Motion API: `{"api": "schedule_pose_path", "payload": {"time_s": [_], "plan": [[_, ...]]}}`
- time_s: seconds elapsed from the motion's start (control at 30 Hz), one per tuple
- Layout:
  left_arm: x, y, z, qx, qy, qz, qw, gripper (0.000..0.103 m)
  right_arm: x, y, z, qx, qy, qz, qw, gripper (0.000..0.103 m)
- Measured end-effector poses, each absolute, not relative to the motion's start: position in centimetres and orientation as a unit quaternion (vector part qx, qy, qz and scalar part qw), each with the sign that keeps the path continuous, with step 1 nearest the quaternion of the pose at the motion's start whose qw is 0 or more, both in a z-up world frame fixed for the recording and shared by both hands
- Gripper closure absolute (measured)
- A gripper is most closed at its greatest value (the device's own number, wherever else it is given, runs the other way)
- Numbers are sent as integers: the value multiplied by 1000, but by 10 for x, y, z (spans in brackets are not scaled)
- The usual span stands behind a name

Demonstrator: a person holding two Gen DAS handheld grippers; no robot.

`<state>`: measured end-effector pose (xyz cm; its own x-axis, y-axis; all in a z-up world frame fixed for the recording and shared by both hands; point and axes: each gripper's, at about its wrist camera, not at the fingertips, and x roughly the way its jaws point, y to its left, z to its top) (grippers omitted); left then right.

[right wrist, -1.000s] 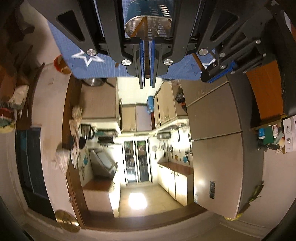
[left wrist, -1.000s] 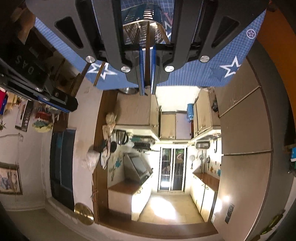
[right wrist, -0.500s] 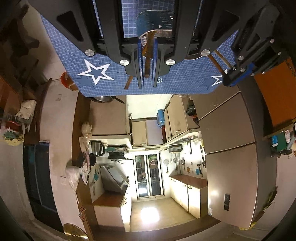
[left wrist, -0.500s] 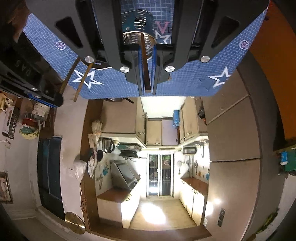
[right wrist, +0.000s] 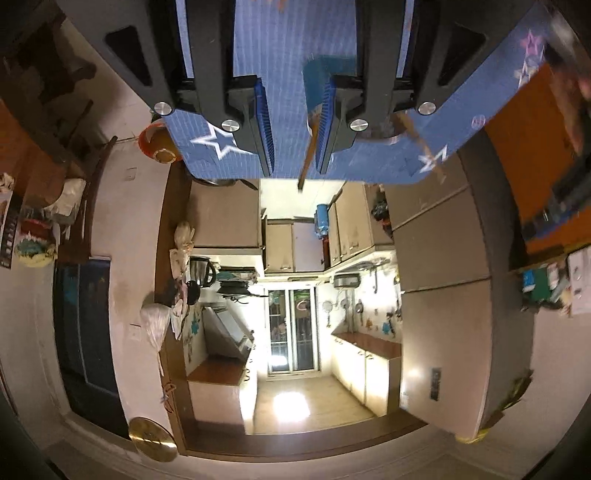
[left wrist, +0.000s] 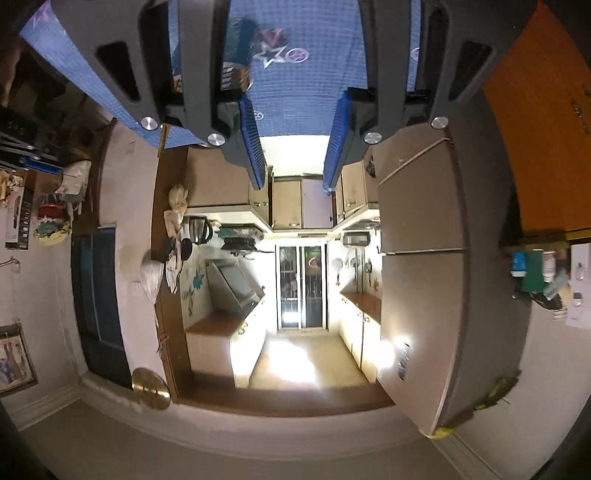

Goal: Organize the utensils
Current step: 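Lower the chopsticks into the holder and open both tools, then move both open tools back toward the remaining chopsticks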

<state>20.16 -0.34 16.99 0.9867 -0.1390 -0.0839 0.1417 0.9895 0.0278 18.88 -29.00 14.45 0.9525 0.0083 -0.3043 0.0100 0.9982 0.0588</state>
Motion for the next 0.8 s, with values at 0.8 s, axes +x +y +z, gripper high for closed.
{"api": "schedule_pose_path", "payload": {"time_s": [0.8], "plan": [[-9,47,-63,123,213,-115,962,84,-68,-250,-61,-25,245,16,969,78]]}}
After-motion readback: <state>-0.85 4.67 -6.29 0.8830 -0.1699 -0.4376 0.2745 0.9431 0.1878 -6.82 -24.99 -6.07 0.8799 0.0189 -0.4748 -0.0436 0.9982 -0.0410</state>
